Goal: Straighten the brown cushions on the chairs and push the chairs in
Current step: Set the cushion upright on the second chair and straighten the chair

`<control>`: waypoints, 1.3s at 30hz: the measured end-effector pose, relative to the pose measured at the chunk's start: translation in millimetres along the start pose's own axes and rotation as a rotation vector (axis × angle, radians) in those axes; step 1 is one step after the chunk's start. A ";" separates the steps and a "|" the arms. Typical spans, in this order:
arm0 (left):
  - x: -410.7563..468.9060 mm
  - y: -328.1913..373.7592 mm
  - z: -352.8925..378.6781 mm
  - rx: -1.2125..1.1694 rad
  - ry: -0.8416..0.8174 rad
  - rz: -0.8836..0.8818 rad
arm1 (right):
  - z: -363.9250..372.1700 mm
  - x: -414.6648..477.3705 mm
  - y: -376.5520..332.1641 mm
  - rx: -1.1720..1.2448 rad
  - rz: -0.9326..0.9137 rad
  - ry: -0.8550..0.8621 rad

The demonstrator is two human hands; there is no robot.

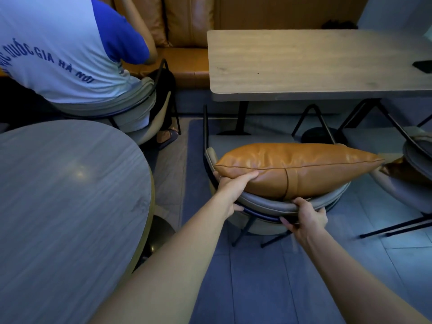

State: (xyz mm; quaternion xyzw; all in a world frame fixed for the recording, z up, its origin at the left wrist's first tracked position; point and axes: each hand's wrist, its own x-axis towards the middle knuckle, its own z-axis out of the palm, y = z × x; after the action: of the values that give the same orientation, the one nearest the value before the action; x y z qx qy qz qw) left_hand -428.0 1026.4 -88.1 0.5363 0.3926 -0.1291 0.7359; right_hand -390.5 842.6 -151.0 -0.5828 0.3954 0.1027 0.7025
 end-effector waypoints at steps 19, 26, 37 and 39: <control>3.3 -2.6 28.5 -0.006 -0.041 0.034 | -21.0 21.0 -20.8 0.030 -0.076 -0.085; 8.1 0.3 39.5 0.016 -0.047 0.011 | -27.5 25.4 -26.1 -0.009 -0.074 -0.141; 7.9 -3.0 28.2 0.039 -0.062 -0.020 | -22.3 17.7 -15.8 -0.041 -0.065 -0.104; 7.1 -3.2 27.4 0.030 -0.065 -0.022 | -24.1 17.9 -15.6 -0.046 -0.064 -0.111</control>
State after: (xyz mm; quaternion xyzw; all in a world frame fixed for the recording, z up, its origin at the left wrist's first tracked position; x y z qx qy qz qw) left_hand -413.2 1002.5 -92.2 0.5383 0.3725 -0.1604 0.7388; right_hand -379.7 810.6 -151.8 -0.6044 0.3346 0.1212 0.7128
